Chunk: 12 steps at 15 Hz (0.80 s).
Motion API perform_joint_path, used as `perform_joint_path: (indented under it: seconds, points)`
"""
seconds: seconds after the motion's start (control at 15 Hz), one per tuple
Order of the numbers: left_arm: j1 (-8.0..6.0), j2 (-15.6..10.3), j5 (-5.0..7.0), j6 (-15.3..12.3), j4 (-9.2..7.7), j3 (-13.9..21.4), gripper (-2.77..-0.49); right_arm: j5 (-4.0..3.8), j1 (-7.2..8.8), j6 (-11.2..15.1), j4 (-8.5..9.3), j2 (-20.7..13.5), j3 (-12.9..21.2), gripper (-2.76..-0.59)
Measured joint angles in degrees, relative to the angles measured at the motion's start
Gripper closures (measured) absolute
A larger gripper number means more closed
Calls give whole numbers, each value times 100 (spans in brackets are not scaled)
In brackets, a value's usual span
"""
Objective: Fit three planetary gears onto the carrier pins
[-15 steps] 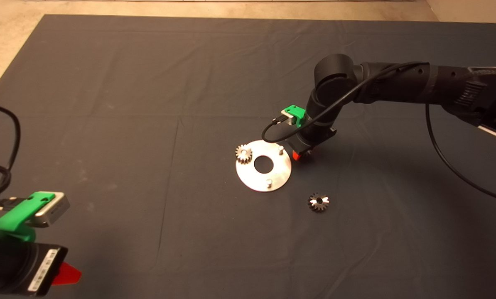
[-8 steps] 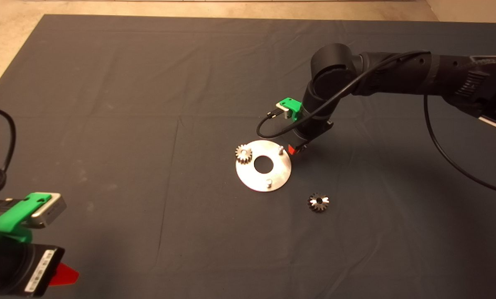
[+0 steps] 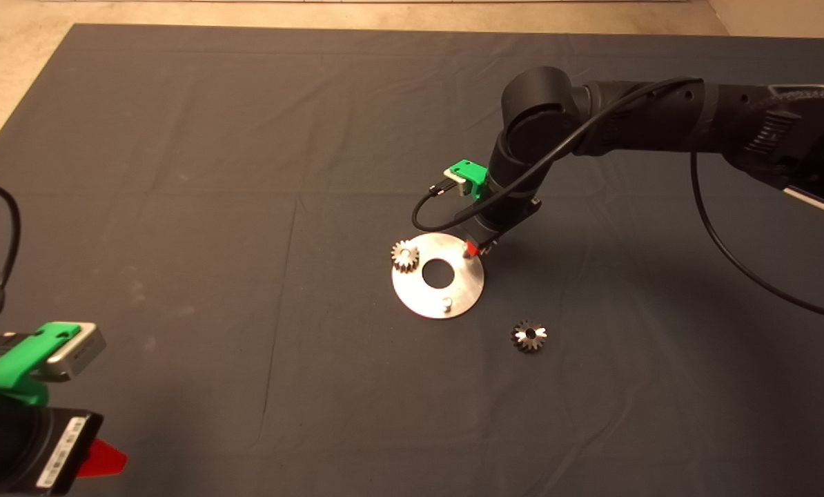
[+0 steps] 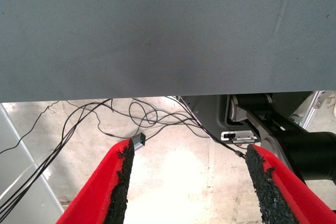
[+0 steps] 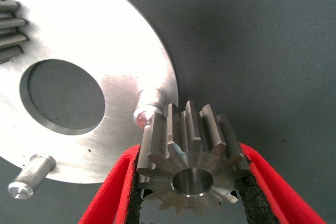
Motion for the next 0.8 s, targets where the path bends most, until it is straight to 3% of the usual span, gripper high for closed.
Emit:
perform_joint_path:
  seconds: [0.8]
  points:
    - [0, -2, 0, 4, -17, 0, -146, -5, 0, 13, 0, 144, -2, -113]
